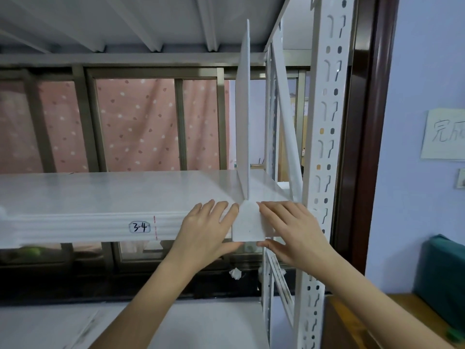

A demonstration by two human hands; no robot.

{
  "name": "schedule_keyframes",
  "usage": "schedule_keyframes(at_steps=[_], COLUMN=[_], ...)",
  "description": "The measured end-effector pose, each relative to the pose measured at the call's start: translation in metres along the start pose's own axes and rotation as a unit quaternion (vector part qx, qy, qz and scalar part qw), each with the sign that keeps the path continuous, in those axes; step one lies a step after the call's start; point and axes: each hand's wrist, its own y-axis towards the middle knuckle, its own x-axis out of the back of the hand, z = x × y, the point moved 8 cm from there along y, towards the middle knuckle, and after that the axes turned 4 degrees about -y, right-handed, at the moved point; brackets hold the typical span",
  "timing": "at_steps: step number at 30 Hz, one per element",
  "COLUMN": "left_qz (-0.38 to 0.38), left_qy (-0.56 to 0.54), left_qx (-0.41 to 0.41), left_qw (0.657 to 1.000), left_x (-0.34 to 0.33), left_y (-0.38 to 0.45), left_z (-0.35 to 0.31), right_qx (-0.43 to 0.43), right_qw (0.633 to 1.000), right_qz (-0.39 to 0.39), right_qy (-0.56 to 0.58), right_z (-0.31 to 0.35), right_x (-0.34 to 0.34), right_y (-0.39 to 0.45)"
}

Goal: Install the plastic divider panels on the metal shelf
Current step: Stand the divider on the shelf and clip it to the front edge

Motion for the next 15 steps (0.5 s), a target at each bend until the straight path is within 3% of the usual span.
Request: schedule_keyframes(at_steps=[15], left_qz=[-0.024], left_qy=[-0.041], left_qx=[-0.077], left_qw=[0.996], left_x=[0.0004], left_y=[0.0029], left_z=[0.0017], right_qx=[0.001], right_qw=[0.999], right_qz=[-0.001], right_qy=[-0.045], right_z=[0.0019], right_x=[-0.0007], right_y=[0.0031])
